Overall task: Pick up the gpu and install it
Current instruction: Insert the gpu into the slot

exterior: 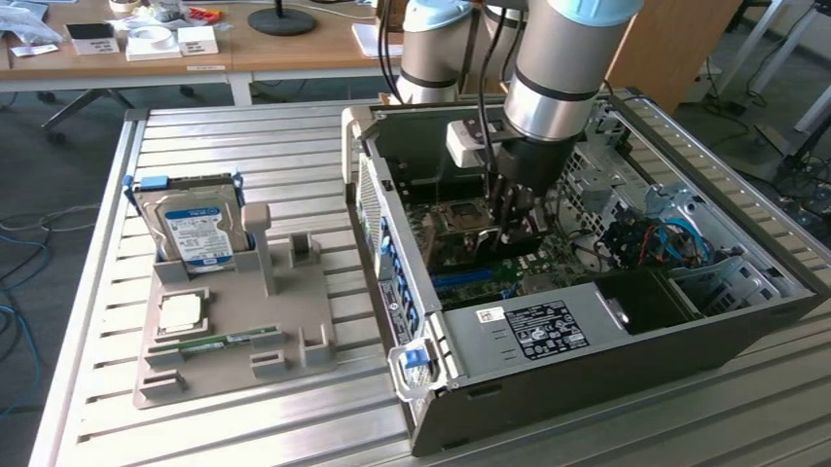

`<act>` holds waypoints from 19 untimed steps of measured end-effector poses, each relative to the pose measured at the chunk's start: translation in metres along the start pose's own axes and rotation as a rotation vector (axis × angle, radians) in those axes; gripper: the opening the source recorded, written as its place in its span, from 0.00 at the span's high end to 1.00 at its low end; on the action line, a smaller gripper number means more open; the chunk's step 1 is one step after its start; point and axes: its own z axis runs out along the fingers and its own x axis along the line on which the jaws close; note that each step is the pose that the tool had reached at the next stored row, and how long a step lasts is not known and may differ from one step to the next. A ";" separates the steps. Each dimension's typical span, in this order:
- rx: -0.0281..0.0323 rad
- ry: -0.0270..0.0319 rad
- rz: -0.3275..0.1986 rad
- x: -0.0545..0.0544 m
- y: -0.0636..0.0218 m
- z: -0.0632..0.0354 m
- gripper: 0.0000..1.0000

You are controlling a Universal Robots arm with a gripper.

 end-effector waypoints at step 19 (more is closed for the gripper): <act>0.0012 0.0000 0.000 0.003 0.0114 -0.0001 0.73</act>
